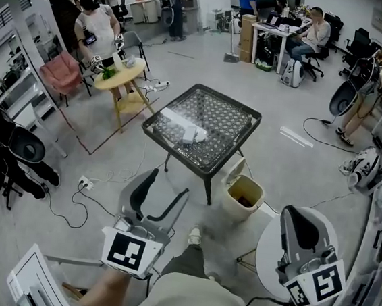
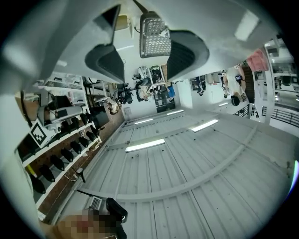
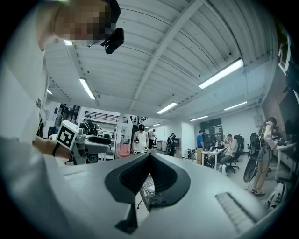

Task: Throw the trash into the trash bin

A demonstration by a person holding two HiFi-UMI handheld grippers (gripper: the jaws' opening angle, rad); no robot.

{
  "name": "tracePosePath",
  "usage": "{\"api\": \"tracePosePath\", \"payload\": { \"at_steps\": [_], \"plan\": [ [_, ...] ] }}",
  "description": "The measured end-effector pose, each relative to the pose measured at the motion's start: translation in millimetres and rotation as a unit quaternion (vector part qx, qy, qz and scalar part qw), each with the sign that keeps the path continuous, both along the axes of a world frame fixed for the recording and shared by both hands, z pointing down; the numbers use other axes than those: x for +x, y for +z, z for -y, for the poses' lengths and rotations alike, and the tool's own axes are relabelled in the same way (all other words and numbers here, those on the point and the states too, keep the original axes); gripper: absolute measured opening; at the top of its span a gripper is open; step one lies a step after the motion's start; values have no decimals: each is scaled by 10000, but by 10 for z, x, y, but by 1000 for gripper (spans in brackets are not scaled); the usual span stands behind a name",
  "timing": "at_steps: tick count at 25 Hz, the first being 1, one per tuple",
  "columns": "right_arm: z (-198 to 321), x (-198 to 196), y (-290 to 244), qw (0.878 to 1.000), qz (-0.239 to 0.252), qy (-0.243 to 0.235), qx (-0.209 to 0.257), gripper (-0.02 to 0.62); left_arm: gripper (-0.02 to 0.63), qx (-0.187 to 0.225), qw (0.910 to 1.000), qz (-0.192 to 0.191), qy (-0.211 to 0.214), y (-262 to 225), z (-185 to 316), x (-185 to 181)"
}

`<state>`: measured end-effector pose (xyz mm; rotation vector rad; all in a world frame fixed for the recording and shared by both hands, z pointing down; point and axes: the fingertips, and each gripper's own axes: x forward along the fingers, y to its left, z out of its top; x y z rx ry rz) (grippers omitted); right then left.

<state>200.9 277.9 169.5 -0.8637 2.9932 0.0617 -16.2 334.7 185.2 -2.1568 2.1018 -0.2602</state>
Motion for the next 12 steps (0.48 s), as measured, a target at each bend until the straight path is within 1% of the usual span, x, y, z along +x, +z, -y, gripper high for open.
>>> {"api": "tracePosePath", "payload": {
  "at_steps": [5, 12],
  "plan": [
    [198, -160, 73, 10000, -38, 3, -18, 3, 298, -74, 10000, 28, 19, 97, 210, -128],
    [687, -559, 202, 9998, -179, 14, -94, 3, 298, -166, 9999, -28, 21, 224, 752, -544]
  ]
}}
